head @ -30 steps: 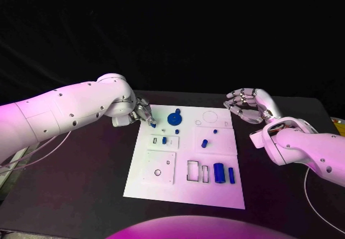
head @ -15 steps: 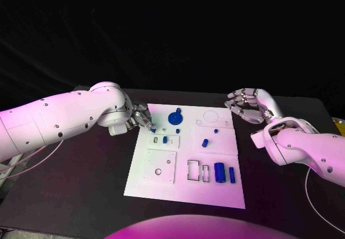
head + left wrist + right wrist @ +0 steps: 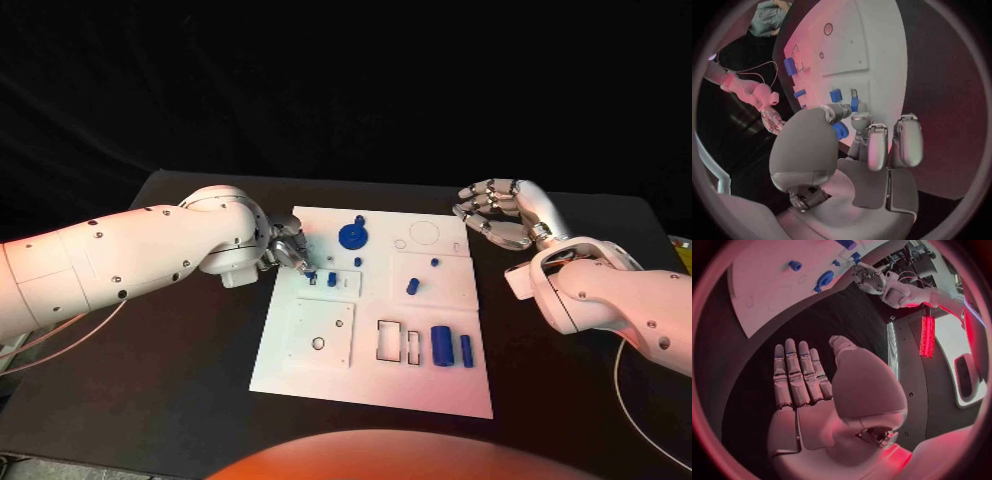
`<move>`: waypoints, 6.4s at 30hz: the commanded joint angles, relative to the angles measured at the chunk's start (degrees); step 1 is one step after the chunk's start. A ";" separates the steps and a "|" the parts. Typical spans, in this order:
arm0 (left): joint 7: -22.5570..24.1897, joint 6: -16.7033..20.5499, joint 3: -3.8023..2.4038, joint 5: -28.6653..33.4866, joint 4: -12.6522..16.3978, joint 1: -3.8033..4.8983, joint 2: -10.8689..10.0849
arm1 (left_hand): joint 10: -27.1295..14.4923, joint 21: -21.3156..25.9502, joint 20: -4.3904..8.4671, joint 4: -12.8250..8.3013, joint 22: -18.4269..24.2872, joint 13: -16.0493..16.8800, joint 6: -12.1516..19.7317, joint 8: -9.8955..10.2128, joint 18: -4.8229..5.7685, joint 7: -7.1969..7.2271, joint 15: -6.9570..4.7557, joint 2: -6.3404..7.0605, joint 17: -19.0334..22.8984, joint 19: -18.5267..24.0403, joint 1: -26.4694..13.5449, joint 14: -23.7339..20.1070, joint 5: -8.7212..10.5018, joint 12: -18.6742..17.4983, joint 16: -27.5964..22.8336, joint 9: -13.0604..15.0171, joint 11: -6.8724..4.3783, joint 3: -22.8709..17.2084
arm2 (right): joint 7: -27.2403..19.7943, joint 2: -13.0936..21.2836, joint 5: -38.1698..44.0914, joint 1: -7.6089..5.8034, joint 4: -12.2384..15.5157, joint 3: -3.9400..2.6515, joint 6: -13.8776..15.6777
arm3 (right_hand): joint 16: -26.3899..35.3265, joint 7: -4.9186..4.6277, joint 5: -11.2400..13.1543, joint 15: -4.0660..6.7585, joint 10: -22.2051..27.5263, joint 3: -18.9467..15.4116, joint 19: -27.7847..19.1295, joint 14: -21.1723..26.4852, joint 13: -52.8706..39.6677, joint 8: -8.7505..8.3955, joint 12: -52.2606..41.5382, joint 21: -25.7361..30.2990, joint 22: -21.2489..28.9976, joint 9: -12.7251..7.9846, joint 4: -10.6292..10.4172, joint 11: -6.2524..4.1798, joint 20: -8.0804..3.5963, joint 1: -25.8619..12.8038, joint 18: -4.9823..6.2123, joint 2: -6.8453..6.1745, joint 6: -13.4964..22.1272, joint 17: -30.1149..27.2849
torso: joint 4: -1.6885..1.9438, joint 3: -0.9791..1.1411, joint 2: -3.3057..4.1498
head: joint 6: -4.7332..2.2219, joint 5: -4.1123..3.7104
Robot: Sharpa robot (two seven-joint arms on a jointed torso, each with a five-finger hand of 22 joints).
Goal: Assemble the parts on the task board
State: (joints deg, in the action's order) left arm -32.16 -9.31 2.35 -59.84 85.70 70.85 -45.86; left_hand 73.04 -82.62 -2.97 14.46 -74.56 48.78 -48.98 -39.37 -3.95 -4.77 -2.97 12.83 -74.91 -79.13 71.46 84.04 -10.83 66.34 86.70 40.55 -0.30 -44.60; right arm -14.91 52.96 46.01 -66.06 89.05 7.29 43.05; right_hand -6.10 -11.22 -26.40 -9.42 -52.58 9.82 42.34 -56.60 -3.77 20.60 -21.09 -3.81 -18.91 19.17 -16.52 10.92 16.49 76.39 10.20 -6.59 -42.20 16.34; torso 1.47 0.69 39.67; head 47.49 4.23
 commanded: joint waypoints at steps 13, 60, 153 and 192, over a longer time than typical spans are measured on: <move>1.25 -0.51 -0.04 -2.31 1.44 -0.45 -0.44 | 0.61 -0.27 0.02 -9.72 -0.21 0.11 -0.46 -0.36 0.32 0.59 -0.59 -0.21 -8.73 -0.53 0.03 4.28 -0.29 0.19 0.28 3.63 -0.05 -10.20 | -0.53 0.11 0.16 0.08 0.01 0.00 -0.80 | 0.17 -3.55 -0.40 -0.04 -0.04 -0.29 -0.46 0.29 0.06 0.20 -0.22 0.07 0.14 -0.10 0.12 0.32 -0.07 -0.24 0.13 0.06 0.24 -0.16 | -0.05 0.09 -0.01 | 0.17 0.04; 0.75 -3.39 -0.04 -2.08 1.53 -0.70 -0.49 | 1.17 -0.33 0.15 -10.31 -0.26 0.49 -0.84 -0.73 0.32 0.73 -0.72 0.46 -8.73 -0.54 -0.41 4.29 -0.92 0.39 0.27 3.57 -0.19 -11.06 | -0.62 0.18 0.11 0.14 -0.03 0.00 -0.84 | 0.24 -3.56 -0.40 -0.05 -0.01 -0.30 -0.45 0.27 0.07 0.24 -0.19 0.04 0.27 -0.16 0.13 0.33 -0.07 -0.22 0.14 0.06 0.28 -0.32 | -0.01 0.06 -0.01 | 0.38 0.10; 25.76 26.44 -0.93 3.40 2.50 -0.91 -1.56 | -22.36 29.61 -3.95 1.91 37.24 -18.79 10.81 4.35 -6.52 -4.76 4.27 -0.62 30.22 24.29 1.88 -18.53 -0.91 -16.32 -27.83 -6.71 5.68 18.85 | -1.19 0.28 -0.38 0.18 -0.12 0.00 -0.69 | 0.55 -3.63 -0.45 -0.17 0.07 -0.57 -0.48 0.43 0.07 0.37 -0.15 0.01 0.68 -0.34 0.07 0.41 -0.04 -0.52 0.10 -0.07 0.40 -0.84 | -0.04 0.04 0.04 | -0.07 -0.97; 28.09 15.44 0.67 -29.97 -3.94 -3.64 7.61 | -19.62 17.02 -4.50 1.25 22.54 -39.88 1.06 15.01 -4.42 -3.56 4.72 3.37 21.32 15.54 15.08 -10.09 -0.80 -37.29 -11.64 -23.19 6.01 16.67 | -0.68 -0.28 -0.09 0.23 -0.05 0.00 -1.81 | 0.59 -3.61 -0.53 -0.17 0.10 -0.42 -0.48 0.41 0.08 0.40 -0.13 0.00 0.78 -0.39 0.26 0.39 -0.04 -0.17 0.10 0.02 0.43 -0.96 | -0.09 0.07 0.05 | -0.50 -1.50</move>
State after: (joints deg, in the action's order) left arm -3.49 8.27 3.03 -88.11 82.01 67.25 -38.65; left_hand 52.97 -65.36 -7.48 15.81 -51.83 8.97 -47.47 -24.75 -9.22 -8.43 1.85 16.27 -53.53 -63.18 85.83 73.51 -11.66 29.44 74.81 17.42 5.61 -27.74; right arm -15.41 52.75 45.41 -65.87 88.91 7.29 42.09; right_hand -5.88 -11.22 -26.60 -9.63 -52.58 9.49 42.34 -56.39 -3.77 20.83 -21.09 -3.81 -18.18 18.83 -16.52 10.92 16.50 76.39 10.20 -6.59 -42.20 15.43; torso 1.33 0.74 39.78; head 46.94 2.82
